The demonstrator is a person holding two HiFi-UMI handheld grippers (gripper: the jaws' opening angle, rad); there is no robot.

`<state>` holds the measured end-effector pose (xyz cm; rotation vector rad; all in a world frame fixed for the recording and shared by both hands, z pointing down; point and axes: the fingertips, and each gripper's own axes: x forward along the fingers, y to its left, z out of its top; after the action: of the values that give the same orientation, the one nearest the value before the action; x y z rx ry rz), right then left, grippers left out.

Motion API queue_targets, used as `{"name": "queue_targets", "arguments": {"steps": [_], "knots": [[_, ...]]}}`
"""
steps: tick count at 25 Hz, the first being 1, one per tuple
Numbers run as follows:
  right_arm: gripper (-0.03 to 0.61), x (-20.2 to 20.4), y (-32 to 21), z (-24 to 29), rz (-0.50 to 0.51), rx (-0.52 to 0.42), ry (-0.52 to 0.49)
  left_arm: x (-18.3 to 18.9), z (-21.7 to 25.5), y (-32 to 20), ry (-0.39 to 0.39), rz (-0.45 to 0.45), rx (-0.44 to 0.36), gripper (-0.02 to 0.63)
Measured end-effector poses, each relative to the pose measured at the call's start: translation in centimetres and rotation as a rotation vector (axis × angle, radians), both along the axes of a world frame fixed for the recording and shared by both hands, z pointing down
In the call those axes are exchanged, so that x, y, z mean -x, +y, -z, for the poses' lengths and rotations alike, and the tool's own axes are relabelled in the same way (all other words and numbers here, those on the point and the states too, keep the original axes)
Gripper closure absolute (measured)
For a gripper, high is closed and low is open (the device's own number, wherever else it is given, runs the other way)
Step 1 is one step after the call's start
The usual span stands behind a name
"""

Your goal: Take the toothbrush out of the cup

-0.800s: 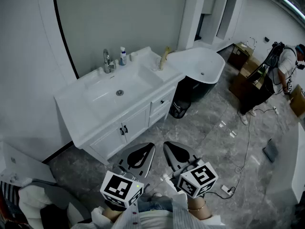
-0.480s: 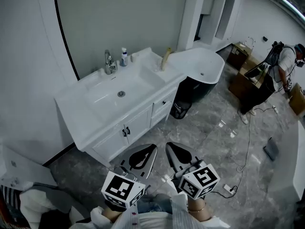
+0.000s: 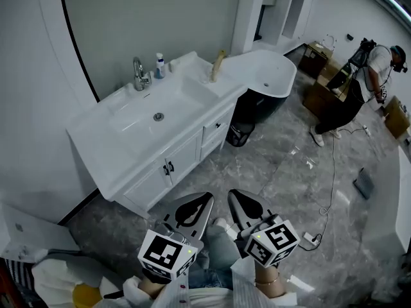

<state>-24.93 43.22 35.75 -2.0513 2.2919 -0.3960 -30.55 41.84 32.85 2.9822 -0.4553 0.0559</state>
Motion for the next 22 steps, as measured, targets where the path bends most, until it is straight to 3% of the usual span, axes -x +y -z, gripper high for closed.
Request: {"name": "queue_targets", "arguments": {"steps": [13,22], "knots": [[0.567,-3.4,-4.8,-1.4,0.012,0.023,-0.027,-3.0,-0.9,-4.7,-0.008,0.015,0.014,0.592],[0.566,-9.2,-12.3,-1.4,0.046,0.032,-0.025,-9.3,-0.7,-12.5,0.003,0.029,0.022,0.592]]}}
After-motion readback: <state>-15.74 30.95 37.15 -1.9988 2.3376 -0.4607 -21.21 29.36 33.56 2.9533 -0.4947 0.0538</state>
